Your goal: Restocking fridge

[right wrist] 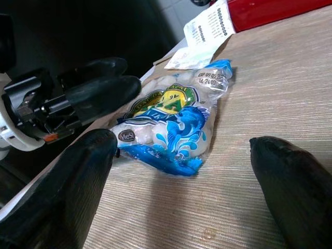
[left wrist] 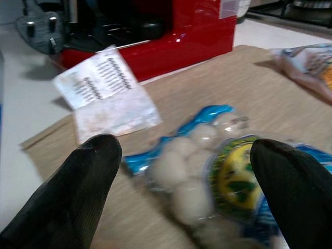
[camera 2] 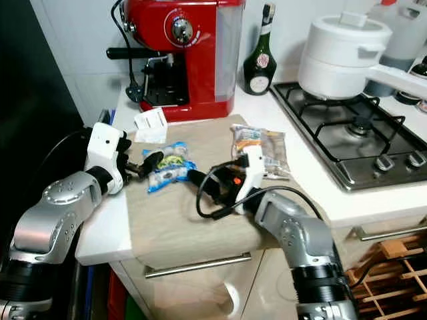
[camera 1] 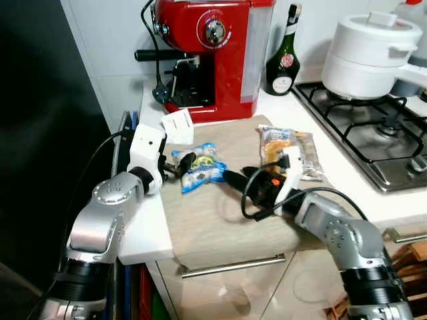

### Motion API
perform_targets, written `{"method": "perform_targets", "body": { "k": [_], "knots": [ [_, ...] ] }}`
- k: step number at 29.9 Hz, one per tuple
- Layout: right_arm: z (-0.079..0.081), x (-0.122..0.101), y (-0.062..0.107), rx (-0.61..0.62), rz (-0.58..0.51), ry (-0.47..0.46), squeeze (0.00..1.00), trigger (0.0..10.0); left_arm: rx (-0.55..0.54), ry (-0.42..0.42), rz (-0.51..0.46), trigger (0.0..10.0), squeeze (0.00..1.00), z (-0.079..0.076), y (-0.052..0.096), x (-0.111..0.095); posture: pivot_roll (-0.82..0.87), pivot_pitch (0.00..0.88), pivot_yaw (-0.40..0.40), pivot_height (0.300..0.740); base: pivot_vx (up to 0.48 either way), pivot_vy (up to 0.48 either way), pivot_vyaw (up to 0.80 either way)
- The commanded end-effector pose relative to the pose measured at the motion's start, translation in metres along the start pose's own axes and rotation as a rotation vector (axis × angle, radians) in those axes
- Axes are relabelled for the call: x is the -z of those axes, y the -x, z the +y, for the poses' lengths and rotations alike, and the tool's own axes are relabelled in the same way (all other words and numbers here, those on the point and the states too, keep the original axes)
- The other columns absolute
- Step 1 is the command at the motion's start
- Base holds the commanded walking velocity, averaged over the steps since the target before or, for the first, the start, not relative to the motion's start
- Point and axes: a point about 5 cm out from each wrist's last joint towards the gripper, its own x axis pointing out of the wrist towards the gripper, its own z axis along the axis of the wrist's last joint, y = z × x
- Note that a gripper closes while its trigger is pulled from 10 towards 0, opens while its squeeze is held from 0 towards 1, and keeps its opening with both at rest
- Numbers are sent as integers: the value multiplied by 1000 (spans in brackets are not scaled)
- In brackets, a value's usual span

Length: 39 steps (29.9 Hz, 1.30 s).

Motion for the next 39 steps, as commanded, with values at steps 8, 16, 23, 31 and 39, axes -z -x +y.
{"method": "perform_targets", "body": {
  "k": [8,16,23,31,39],
  "knots": [
    [-8,41,-24,100,205,-27,0,0,-5,8,-11,10000,0,0,-3,-6,-68,0,29,740,0,0,0],
    [-10,33,-25,134,143,88,106,0,-5,12,-10,10000,0,-2,-4,-4,-69,0,24,740,0,0,0],
    [-6,11,-20,159,36,280,98,0,-3,-11,-21,10000,0,-1,-2,-6,-73,0,25,740,0,0,0],
    [-2,-47,-2,413,-293,639,0,10000,-36,-69,-66,10000,0,9,17,-16,-60,0,16,740,0,0,0],
    [-24,-54,17,649,-389,783,0,10000,-126,-31,-101,10000,0,17,29,-12,-4,0,-28,740,0,0,0]
  ]
}}
